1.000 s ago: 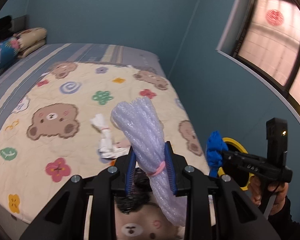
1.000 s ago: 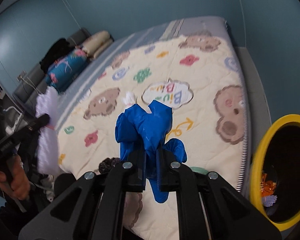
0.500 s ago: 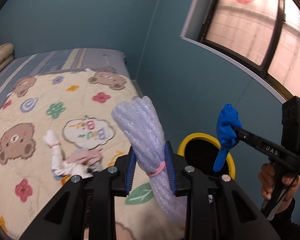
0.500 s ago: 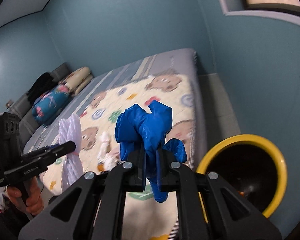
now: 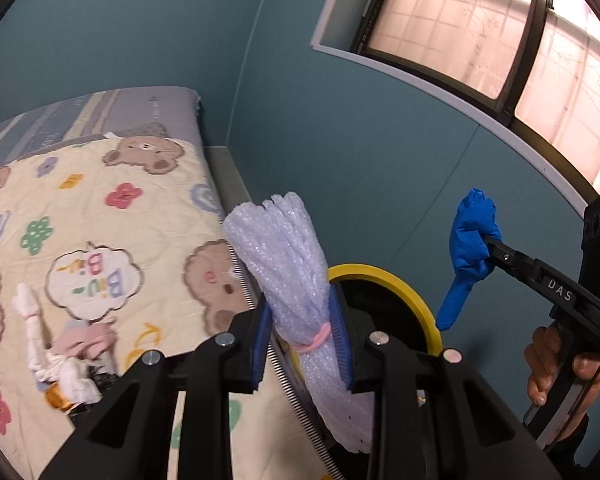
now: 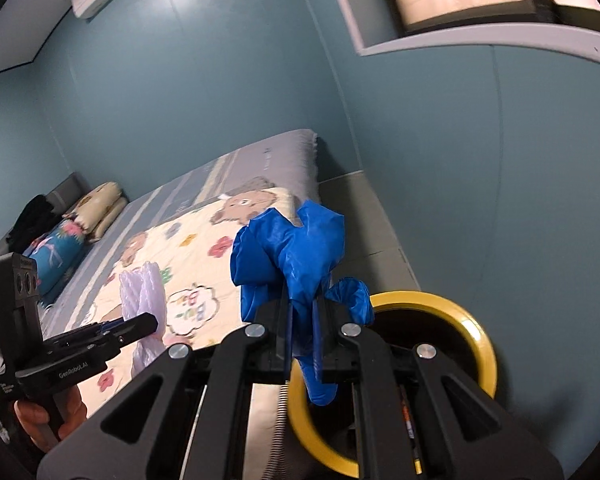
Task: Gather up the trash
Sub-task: 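Carry the lavender mesh and blue glove over the yellow-rimmed bin with both tools, then open both tools to drop the mesh and glove into the bin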
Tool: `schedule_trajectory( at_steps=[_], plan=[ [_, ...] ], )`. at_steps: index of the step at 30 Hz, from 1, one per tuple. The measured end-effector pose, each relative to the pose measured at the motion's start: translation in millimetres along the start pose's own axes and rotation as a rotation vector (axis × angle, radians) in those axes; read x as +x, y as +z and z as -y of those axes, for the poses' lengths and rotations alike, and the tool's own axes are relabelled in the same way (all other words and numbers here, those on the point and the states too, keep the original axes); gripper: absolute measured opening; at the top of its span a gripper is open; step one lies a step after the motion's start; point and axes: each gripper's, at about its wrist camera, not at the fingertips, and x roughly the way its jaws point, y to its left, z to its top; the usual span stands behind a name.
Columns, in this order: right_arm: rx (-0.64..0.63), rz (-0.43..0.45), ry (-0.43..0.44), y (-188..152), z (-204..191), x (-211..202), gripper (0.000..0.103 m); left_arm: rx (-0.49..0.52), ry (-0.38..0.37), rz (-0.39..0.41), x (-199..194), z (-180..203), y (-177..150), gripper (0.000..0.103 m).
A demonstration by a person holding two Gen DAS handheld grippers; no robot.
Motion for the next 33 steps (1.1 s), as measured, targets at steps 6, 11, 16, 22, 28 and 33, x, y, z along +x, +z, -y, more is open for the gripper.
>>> schedule_trajectory(
  at_steps=[6,11,16,22,28,33],
  plan=[
    [0.032,-0.004,-0.049,-1.8,23.1,14.6,0.008,0.017,-0.026,-0.043,40.7,19.5,3.6,0.026],
    [0.056,-0.021,-0.077,-7.5,41.0,30.3,0.008,0.031,-0.034,-0.08,72.9,30.6,0.4,0.026],
    [0.086,-0.044,-0.096,-16.0,57.0,44.1,0.008,0.04,-0.033,-0.122,104.5,37.4,-9.1,0.027],
    [0.12,-0.078,-0.126,-27.1,78.7,64.5,0.008,0.019,-0.044,-0.174,139.4,37.5,-22.5,0.028],
    [0.147,-0.127,-0.133,-40.6,88.1,81.5,0.012,0.025,-0.047,-0.204,157.9,41.0,-32.1,0.032],
    [0.163,-0.124,-0.171,-41.0,95.1,84.6,0.021,0.02,-0.05,-0.196,153.1,42.8,-34.2,0.061]
  ],
)
